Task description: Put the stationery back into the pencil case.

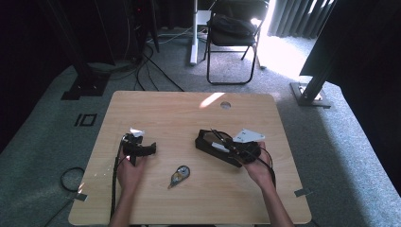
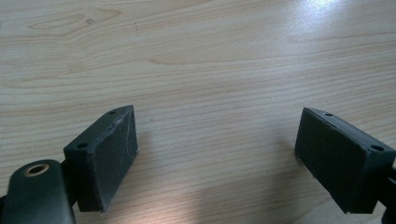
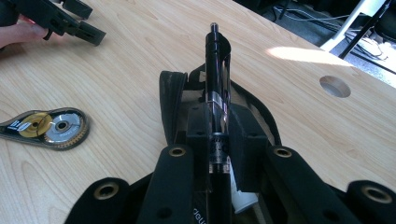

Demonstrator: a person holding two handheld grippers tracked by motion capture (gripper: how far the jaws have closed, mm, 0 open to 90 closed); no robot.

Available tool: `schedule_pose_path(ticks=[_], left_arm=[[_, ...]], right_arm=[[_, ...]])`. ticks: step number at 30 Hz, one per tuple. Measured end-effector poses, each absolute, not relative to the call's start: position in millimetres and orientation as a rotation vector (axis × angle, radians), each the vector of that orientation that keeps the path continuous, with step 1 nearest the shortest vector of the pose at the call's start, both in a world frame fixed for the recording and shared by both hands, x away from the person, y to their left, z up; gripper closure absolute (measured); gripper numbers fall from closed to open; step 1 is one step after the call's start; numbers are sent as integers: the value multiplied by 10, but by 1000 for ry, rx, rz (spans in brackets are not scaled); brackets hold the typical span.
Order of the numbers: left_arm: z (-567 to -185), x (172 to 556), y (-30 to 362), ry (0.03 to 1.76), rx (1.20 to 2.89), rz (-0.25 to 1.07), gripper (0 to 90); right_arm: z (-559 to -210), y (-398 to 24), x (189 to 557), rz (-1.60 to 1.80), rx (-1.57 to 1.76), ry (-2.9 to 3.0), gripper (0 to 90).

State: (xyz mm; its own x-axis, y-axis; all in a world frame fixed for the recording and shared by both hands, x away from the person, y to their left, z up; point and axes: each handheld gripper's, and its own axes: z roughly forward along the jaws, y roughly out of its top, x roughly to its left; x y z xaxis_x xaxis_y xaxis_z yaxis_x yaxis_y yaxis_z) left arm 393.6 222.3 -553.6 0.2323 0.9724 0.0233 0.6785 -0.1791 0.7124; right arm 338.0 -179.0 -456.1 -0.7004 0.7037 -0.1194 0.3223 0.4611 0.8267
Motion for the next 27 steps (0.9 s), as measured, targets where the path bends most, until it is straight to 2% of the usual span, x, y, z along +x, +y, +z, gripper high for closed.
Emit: schedule_pose_path(ticks=[27], left_arm=[[-5536,3936,2223,1510,1932,659,134]], right_arm=[[-4549,-1833,3543,1139,854,2287,797]])
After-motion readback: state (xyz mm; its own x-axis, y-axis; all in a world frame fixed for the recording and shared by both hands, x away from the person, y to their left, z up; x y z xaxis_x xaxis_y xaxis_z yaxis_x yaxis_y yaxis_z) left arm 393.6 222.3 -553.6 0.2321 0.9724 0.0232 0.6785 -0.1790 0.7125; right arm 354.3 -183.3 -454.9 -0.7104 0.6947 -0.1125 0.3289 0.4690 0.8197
